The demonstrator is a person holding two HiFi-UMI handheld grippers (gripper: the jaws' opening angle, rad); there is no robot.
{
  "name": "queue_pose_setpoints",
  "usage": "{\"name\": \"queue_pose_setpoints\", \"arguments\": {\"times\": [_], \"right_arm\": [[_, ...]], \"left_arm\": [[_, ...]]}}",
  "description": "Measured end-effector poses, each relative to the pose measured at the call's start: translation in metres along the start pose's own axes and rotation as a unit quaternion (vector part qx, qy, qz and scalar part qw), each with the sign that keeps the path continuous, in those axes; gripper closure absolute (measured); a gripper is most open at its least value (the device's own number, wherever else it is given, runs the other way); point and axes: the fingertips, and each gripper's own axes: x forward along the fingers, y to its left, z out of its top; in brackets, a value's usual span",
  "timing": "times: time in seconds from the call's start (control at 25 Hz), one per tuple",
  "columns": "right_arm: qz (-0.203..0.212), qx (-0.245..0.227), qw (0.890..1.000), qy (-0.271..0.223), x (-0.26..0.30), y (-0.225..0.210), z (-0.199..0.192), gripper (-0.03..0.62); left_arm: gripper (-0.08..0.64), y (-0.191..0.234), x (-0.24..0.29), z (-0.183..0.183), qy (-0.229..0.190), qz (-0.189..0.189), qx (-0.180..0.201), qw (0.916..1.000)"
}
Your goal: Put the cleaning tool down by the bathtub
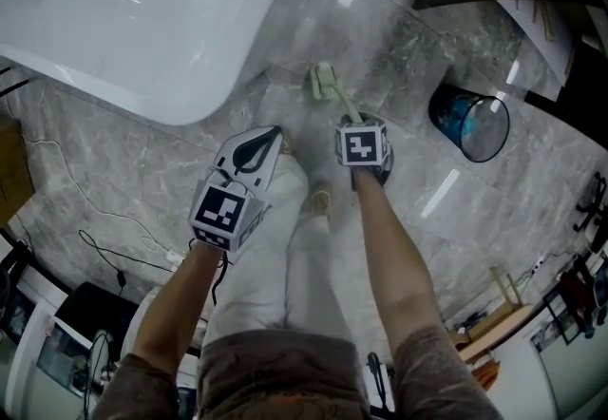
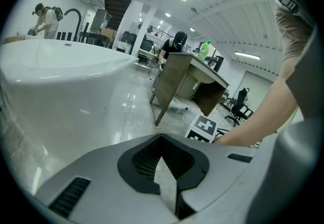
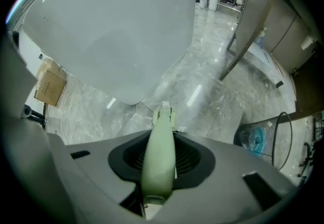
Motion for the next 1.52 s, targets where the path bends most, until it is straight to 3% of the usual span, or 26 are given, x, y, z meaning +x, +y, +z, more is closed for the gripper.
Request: {"name": "queue_pose_setpoints", "arguments": {"times": [0.52, 0.8, 1.32, 1.4, 1.48, 1.52], "right_arm": [[-0.008, -0.002, 1.000, -0.009, 0.002, -0.002, 0.001, 0.471], [0.003, 0.004, 0.999, -0.044, -0.011, 0.006, 0.009, 0.402], [-0.024, -0.004, 0.998, -0.053, -0.082, -0.001, -0.006, 0.402], [-0.025, -0.004, 0.998, -0.065, -0.103, 0.001, -0.008, 0.445], [-0.016, 0.008, 0.996, -0.086, -0.126, 0.005, -0.009, 0.575], [-0.007, 0.018, 0.995, -0.094, -0.138, 0.008, -0.012, 0.584]], "left_arm": [[0.555, -0.002, -0.003, -0.005, 0.001, -0.003, -0.008, 1.0000], [0.555, -0.010, -0.007, -0.008, 0.005, -0.010, -0.007, 0.9999], [0.555, -0.043, -0.032, 0.029, -0.010, -0.016, -0.003, 0.9998], [0.555, -0.053, -0.041, 0.039, -0.016, -0.016, -0.004, 0.9997], [0.554, -0.065, -0.052, 0.048, -0.021, -0.015, -0.004, 0.9996], [0.555, -0.071, -0.059, 0.053, -0.024, -0.015, -0.003, 0.9996]]}}
